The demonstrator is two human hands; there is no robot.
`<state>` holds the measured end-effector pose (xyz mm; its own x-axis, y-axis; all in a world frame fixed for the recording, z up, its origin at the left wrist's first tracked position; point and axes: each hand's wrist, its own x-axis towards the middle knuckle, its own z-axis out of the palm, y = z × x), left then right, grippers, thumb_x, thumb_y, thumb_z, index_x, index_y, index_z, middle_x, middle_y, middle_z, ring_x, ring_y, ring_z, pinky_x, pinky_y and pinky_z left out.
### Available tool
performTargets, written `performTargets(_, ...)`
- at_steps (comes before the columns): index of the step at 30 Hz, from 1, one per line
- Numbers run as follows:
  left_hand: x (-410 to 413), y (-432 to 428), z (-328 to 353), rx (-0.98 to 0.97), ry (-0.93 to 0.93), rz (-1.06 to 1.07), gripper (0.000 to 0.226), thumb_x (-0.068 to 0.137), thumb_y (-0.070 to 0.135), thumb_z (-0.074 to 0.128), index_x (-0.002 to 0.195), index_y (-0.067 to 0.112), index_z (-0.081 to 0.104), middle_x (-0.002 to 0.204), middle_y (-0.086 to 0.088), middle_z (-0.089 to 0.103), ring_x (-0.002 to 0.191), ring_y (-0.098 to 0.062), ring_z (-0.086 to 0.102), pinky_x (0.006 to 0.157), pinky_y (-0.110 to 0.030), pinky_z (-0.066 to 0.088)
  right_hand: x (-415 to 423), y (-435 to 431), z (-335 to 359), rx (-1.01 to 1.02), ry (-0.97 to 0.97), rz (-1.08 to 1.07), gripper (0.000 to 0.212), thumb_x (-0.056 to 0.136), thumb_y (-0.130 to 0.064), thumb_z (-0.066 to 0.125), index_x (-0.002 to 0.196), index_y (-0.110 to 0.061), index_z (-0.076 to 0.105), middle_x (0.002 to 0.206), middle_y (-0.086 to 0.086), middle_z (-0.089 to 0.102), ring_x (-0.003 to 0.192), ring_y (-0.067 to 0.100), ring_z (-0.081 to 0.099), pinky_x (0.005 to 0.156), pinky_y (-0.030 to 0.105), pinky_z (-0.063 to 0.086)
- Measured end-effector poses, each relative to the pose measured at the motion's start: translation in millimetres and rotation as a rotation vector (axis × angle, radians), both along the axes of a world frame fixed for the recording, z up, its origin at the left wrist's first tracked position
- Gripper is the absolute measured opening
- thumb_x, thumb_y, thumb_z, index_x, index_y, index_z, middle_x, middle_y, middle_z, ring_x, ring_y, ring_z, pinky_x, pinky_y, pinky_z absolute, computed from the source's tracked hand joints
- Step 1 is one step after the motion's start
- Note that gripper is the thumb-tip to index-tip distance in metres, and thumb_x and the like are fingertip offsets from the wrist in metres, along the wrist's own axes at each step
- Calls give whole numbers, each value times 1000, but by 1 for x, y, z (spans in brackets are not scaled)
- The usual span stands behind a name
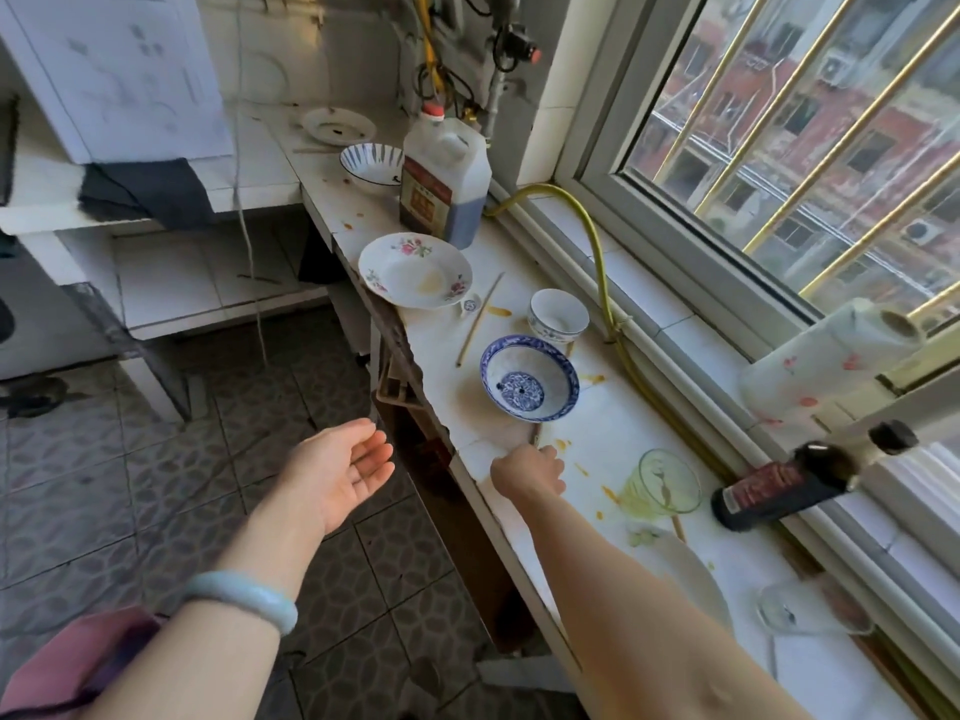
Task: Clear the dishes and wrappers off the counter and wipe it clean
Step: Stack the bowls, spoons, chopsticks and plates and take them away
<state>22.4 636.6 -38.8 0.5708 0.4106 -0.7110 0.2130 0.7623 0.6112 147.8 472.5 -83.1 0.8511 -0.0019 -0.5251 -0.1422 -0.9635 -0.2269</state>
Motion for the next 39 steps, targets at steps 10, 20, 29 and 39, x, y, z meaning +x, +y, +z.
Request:
performTargets(10,-46,8,1,-50,-9,55,7,96,7,55,98,10,61,88,-8,63,82,-20,62,71,-36,52,-56,9,7,311,-25,-99,45,97,-18,44,136,4,39,138,18,26,92,30,53,82,29,45)
performTargets(20,-145,36,-7,-82,-4,226,8,98,9,51,94,12,57,86,-6,60,80,-18,59,73,-34,51,-159,78,21,328,18,218,40,99,-13,37,135,3,42,134,19,39,107,28,52,93,33,47)
performTargets(29,-294,85,-40,-138,73,537,15,98,10,50,85,9,56,81,-5,60,76,-16,58,65,-32,48,-283,168,-16,324,262,476,42,95,-21,42,126,4,56,116,15,63,114,30,55,102,35,43)
performTargets(39,-412,102,-49,-138,118,828,16,98,9,51,82,8,57,64,-4,65,73,-16,56,67,-31,49,-395,229,-31,362,467,636,14,90,-26,56,85,-12,56,85,3,57,81,16,52,67,22,43)
